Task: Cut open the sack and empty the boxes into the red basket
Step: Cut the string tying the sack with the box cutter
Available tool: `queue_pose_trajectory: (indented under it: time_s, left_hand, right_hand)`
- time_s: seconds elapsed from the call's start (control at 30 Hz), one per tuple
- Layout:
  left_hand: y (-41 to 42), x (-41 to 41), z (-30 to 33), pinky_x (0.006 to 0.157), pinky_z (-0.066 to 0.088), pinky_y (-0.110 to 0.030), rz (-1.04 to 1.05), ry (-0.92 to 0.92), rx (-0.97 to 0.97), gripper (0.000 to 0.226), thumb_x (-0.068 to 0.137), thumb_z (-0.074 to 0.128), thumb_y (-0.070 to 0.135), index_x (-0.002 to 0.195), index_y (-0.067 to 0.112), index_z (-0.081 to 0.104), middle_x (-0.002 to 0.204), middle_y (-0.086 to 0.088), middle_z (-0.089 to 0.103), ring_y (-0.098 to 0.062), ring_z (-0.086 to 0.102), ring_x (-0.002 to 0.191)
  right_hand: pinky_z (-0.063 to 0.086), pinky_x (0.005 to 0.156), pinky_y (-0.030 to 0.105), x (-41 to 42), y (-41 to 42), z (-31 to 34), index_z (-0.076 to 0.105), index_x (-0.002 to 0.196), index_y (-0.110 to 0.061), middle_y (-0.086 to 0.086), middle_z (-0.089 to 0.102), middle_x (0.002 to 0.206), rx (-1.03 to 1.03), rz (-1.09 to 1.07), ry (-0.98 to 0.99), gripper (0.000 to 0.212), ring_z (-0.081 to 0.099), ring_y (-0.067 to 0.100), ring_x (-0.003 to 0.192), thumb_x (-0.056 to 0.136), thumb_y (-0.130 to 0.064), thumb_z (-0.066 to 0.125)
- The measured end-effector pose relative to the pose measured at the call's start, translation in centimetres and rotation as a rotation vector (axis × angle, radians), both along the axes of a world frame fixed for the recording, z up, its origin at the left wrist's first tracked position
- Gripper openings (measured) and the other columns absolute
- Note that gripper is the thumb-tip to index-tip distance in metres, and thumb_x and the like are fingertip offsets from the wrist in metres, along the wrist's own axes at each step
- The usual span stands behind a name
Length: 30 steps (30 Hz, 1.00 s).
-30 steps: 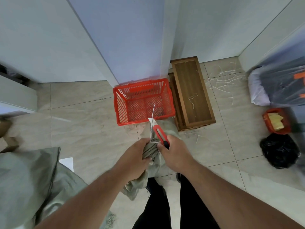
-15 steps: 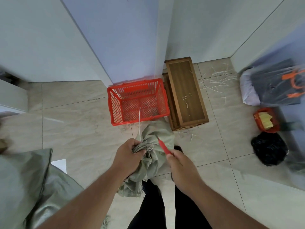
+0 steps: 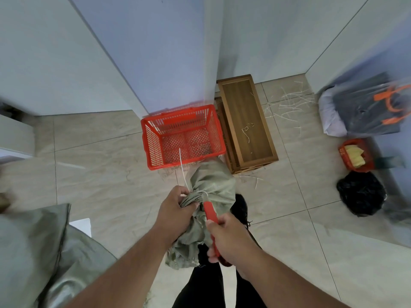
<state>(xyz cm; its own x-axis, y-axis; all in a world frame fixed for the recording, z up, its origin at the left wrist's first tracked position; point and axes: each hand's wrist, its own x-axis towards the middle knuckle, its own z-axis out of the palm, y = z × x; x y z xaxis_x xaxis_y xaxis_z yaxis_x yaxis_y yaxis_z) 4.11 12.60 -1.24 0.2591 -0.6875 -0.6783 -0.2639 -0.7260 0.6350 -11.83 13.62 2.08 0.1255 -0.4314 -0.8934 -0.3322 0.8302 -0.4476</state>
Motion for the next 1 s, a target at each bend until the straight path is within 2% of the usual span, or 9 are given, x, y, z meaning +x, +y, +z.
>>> queue_pose_trajectory:
  time_s: [0.1,0.17,0.27,0.37,0.43,0.57,0.67,0.83,1.0]
  left_hand:
    - [0.4,-0.2,-0.1,0.064,0.046,-0.025,0.011,0.059,0.014,0.021,0.091,0.071,0.014,0.097,0.030,0.060,0.091,-0.003,0.075,-0.007,0.062,0.064]
    - [0.6,-0.1,-0.2,0.061,0.047,-0.021,0.050,0.101,0.023,0.021,0.092,0.069,0.011,0.098,0.028,0.060,0.093,-0.004,0.075,-0.003,0.064,0.062]
    - [0.4,0.1,-0.3,0.056,0.049,-0.016,0.066,0.140,0.028,0.025,0.094,0.067,0.007,0.105,0.028,0.061,0.097,-0.005,0.074,0.001,0.065,0.061]
    - [0.0,0.4,-0.4,0.072,0.056,-0.024,0.031,0.251,0.065,0.045,0.096,0.065,0.007,0.123,0.042,0.062,0.107,-0.005,0.073,-0.011,0.073,0.085]
    - [-0.2,0.5,-0.6,0.080,0.056,-0.029,0.002,0.322,0.086,0.050,0.096,0.064,0.004,0.125,0.045,0.065,0.112,-0.002,0.073,-0.015,0.072,0.094]
    - [-1.2,0.4,-0.8,0.080,0.051,-0.023,-0.114,0.171,0.078,0.033,0.095,0.068,0.010,0.119,0.032,0.069,0.112,0.004,0.073,-0.009,0.068,0.093]
    - [-1.9,0.2,-0.9,0.075,0.050,-0.022,-0.152,0.081,0.066,0.022,0.093,0.070,0.015,0.112,0.026,0.070,0.103,0.003,0.075,-0.010,0.068,0.091]
    - [-1.4,0.8,-1.4,0.077,0.051,-0.024,-0.100,0.058,0.045,0.018,0.092,0.072,0.016,0.106,0.027,0.073,0.095,0.005,0.077,-0.011,0.070,0.089]
    - [-1.0,0.4,-2.1,0.074,0.049,-0.023,-0.054,-0.012,-0.007,0.015,0.091,0.073,0.018,0.102,0.027,0.071,0.093,0.003,0.077,-0.010,0.070,0.086]
  right_hand:
    - [0.066,0.061,0.040,1.0,0.0,0.5,0.058,0.114,-0.001,0.014,0.071,0.068,0.141,-0.156,-0.140,0.022,0.071,0.025,0.056,0.110,-0.023,0.054]
    - [0.066,0.059,0.038,1.4,-0.1,0.4,0.059,0.112,0.003,0.015,0.069,0.073,0.133,-0.179,-0.144,0.024,0.072,0.023,0.056,0.110,-0.020,0.054]
    - [0.065,0.060,0.039,1.9,0.2,0.0,0.058,0.112,-0.004,0.010,0.069,0.065,0.061,-0.128,-0.061,0.020,0.070,0.022,0.052,0.108,-0.023,0.053]
    - [0.056,0.047,0.027,2.4,0.7,-0.2,0.053,0.113,-0.012,0.014,0.073,0.069,0.003,-0.087,0.027,0.016,0.068,0.019,0.047,0.107,-0.027,0.052]
    - [0.055,0.046,0.027,2.6,0.9,-0.6,0.052,0.112,-0.013,0.019,0.075,0.080,-0.019,-0.083,0.063,0.016,0.068,0.019,0.049,0.105,-0.027,0.052]
    - [0.062,0.059,0.042,2.6,1.1,-1.4,0.048,0.103,-0.021,0.013,0.069,0.096,-0.093,-0.020,0.161,0.009,0.068,0.023,0.070,0.102,-0.029,0.052]
    - [0.059,0.057,0.037,2.4,0.7,-1.9,0.047,0.103,-0.021,0.007,0.067,0.093,-0.141,0.040,0.206,0.008,0.069,0.022,0.074,0.104,-0.029,0.051]
    - [0.048,0.043,0.028,2.1,-2.2,-1.9,0.056,0.109,-0.008,0.007,0.057,0.072,0.201,-0.232,-0.097,0.023,0.051,0.015,0.044,0.109,-0.030,0.050]
    - [0.044,0.044,0.029,2.4,-3.3,-2.7,0.065,0.103,-0.005,0.004,0.053,0.065,0.088,-0.168,-0.050,0.030,0.046,0.014,0.039,0.111,-0.028,0.047]
